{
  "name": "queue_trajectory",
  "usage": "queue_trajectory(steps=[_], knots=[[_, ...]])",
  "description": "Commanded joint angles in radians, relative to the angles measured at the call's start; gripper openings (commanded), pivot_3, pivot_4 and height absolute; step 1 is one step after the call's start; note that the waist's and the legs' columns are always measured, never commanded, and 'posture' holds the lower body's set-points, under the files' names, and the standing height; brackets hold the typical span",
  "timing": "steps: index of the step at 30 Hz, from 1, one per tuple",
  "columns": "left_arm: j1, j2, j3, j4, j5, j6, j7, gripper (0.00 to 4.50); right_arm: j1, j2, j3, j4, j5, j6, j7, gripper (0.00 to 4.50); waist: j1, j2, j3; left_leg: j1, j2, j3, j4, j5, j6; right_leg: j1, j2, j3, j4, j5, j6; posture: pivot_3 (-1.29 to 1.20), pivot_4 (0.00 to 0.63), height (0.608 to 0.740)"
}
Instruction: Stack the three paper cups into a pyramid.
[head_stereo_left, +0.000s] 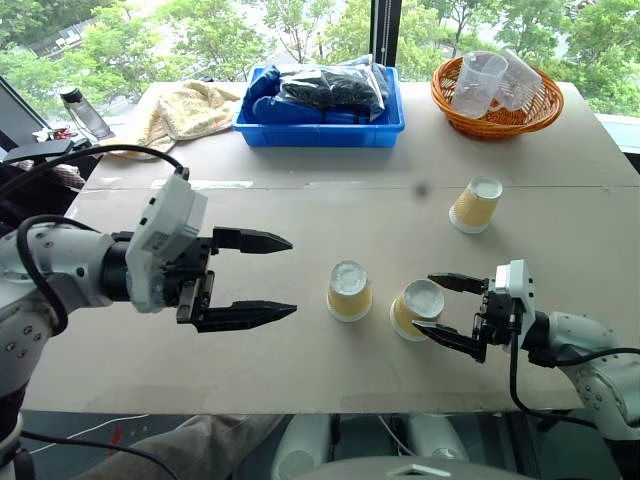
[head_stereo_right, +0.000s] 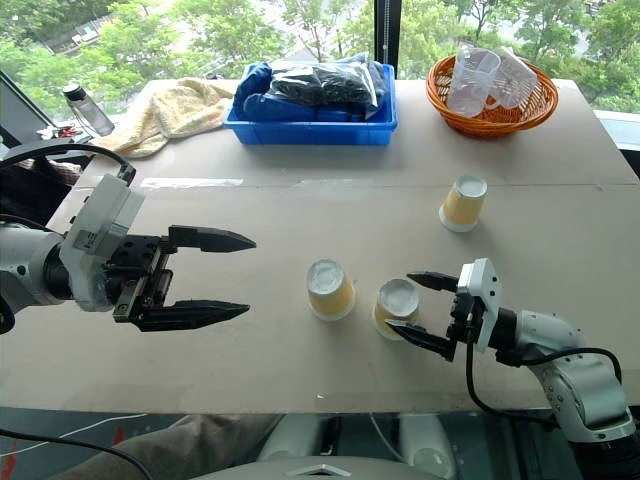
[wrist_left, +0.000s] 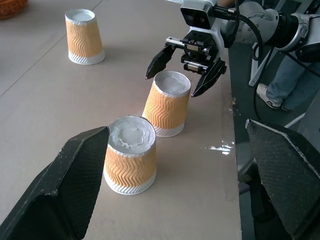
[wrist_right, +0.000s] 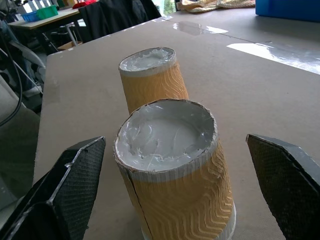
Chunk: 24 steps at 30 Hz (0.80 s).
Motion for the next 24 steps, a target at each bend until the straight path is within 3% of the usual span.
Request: queue_trajectory(steps=[1,4,6,8,11,24], knots=[[-0.01,0.029,0.007,-0.02,-0.03,0.013,-0.023,4.5,-0.017,0.004,0.003,-0.009,-0.02,-0.04,0.006,4.46,0.0,0.0,0.0,0.0,0.0,0.0,0.0,0.0,0.0,0.0,0.0,0.0,0.0,0.0,0.0,0.0,0.15,0.74],[-0.007,0.031,0.004,-0.023,-0.02,0.012,-0.024,4.5,-0.019,0.003,0.013,-0.004,-0.028,-0.048,0.019,4.46,0.0,0.0,0.0,0.0,0.0,0.0,0.0,0.0,0.0,0.0,0.0,0.0,0.0,0.0,0.0,0.0,0.15,0.74],[-0.008,0.029,0.002,-0.023,-0.017,0.011,-0.021,4.5,-0.025,0.011,0.016,0.001,-0.026,-0.05,0.016,4.07,0.0,0.0,0.0,0.0,0.0,0.0,0.0,0.0,0.0,0.0,0.0,0.0,0.0,0.0,0.0,0.0,0.15,0.74],[-0.009,0.026,0.001,-0.023,-0.016,0.011,-0.019,4.5,-0.033,0.016,0.02,0.007,-0.028,-0.053,0.015,3.51,0.0,0.0,0.0,0.0,0.0,0.0,0.0,0.0,0.0,0.0,0.0,0.0,0.0,0.0,0.0,0.0,0.15,0.74],[-0.008,0.028,0.0,-0.023,-0.013,0.01,-0.017,4.5,-0.043,0.019,0.028,0.017,-0.041,-0.062,0.021,2.16,-0.001,0.0,0.0,0.0,0.0,0.0,0.0,0.0,0.0,0.0,0.0,0.0,0.0,0.0,0.0,0.0,0.15,0.74],[0.008,0.032,0.021,-0.036,-0.015,0.018,0.001,4.5,-0.152,0.112,0.113,0.102,-0.1,-0.079,0.0,2.09,-0.002,0.0,0.0,0.0,0.0,0.0,0.0,0.0,0.0,0.0,0.0,0.0,0.0,0.0,0.0,0.0,0.15,0.74]])
